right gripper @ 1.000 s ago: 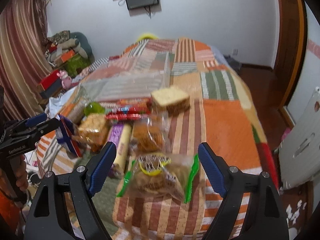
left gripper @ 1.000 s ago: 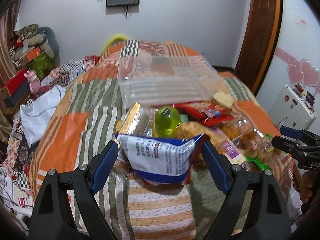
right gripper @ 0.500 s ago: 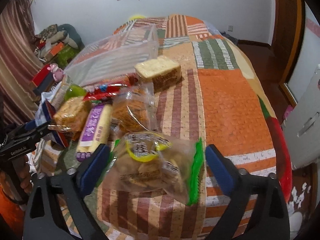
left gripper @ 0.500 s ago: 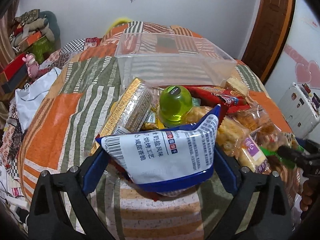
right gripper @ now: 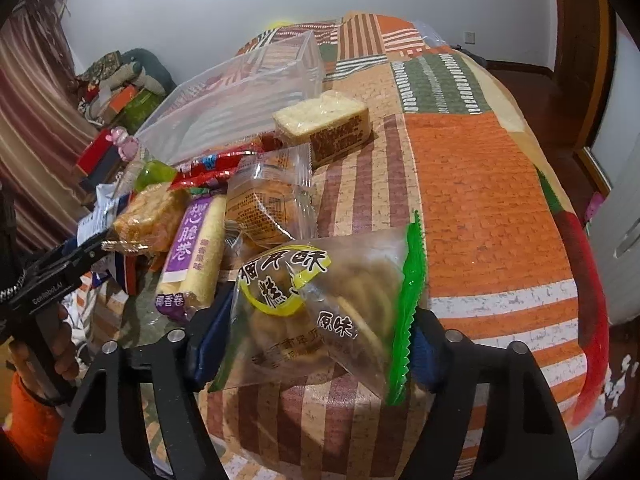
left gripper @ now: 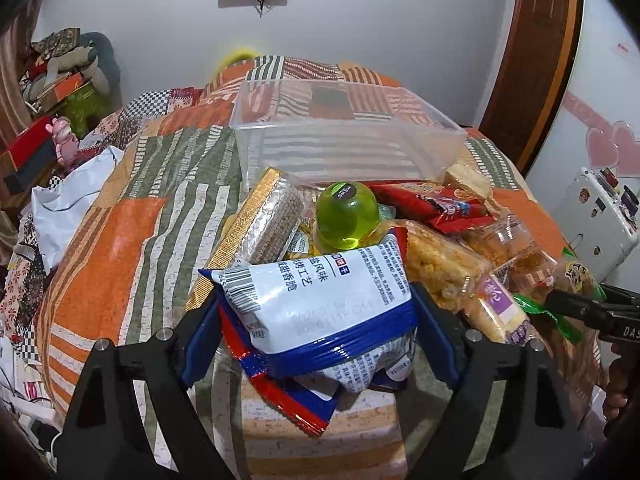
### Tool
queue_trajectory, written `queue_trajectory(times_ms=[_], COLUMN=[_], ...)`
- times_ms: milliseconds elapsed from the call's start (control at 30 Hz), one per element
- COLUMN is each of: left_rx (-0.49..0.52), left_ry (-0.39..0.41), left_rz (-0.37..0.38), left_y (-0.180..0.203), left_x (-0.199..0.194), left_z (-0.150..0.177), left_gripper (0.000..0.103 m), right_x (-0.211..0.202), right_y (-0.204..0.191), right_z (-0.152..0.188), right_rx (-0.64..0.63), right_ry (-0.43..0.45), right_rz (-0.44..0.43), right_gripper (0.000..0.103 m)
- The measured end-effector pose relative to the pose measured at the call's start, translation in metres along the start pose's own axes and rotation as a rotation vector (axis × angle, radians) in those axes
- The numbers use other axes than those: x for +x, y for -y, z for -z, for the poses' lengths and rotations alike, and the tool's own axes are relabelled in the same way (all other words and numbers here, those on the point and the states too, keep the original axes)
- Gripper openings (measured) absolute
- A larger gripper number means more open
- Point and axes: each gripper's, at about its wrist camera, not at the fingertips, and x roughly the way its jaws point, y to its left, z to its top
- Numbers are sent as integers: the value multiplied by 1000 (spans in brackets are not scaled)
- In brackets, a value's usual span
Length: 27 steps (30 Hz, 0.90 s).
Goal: Organize snacks
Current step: 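Carry chip bag into clear box with left tool while right tool drops snack bag in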
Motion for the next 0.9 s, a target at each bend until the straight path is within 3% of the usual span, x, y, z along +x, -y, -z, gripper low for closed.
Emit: queue_trajectory(times_ms=[367, 667, 900], left_rx=[12, 30, 35], left_ry=[104, 211, 258], left_rz=[26, 32, 14], left_y=[5, 5, 2], left_x=[-39, -56, -48], left_z=[-21, -66, -99], left_gripper=[85, 86, 86], right_x=[-34, -48, -42], right_y=[-10, -32, -58], right_z=[-22, -65, -95], right_rx=[-45, -120, -158], right_ry=[118, 263, 337], right_rz=[17, 11, -20], right_gripper=[66, 66, 66])
